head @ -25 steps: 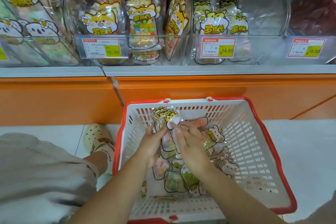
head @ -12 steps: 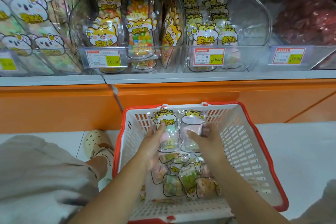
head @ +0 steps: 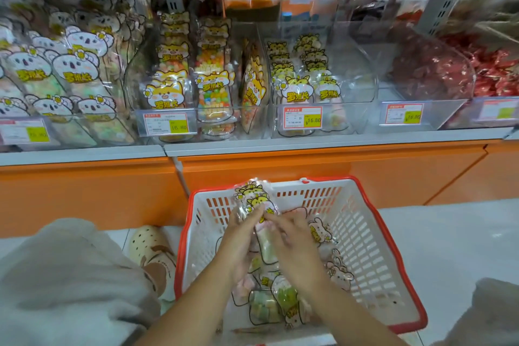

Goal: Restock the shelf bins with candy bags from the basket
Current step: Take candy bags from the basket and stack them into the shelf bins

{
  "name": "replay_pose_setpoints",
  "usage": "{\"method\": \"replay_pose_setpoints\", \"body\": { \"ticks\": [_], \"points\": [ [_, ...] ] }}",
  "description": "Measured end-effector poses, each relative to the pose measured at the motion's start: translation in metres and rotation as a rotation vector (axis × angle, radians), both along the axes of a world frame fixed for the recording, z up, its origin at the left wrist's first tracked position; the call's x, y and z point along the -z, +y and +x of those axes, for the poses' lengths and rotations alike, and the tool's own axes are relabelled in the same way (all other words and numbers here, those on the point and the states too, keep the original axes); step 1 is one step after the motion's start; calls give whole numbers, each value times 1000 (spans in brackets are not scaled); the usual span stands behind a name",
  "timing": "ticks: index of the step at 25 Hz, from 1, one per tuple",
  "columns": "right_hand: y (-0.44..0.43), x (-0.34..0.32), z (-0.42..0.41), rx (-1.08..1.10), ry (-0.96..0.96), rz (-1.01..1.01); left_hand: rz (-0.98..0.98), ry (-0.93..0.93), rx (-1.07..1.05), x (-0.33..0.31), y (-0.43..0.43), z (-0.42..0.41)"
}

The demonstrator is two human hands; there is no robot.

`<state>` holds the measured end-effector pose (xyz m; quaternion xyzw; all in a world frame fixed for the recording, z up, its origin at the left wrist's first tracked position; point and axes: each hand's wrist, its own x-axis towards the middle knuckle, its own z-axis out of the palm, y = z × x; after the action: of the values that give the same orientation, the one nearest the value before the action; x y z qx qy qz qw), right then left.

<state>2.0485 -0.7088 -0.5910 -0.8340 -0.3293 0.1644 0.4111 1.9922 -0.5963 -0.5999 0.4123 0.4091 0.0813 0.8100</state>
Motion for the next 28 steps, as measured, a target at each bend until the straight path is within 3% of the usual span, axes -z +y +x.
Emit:
{"method": "replay_pose_setpoints", "body": {
  "ticks": [2, 5, 8, 13, 21, 25, 28],
  "points": [
    [-3, -18, 15, 181, 244, 157, 80, 20, 32, -6, -1, -2],
    [-7, -41, 29, 113, 731, 142, 134, -9, 122, -30, -6, 1],
    [-10, -50, 30, 86, 905, 255, 279, -52, 161, -66, -11, 3],
    [-18, -87, 50, 58, 957, 455, 649, -70, 270, -129, -15, 23],
    [-3, -169, 138, -24, 839, 582, 990, -145, 417, -203, 18, 73],
    [38, -209, 206, 123, 709, 578, 1575, 18, 225, -207, 67, 106],
    [95, -218, 254, 163, 624, 517, 1689, 124, 247, -198, 103, 134]
  ]
}}
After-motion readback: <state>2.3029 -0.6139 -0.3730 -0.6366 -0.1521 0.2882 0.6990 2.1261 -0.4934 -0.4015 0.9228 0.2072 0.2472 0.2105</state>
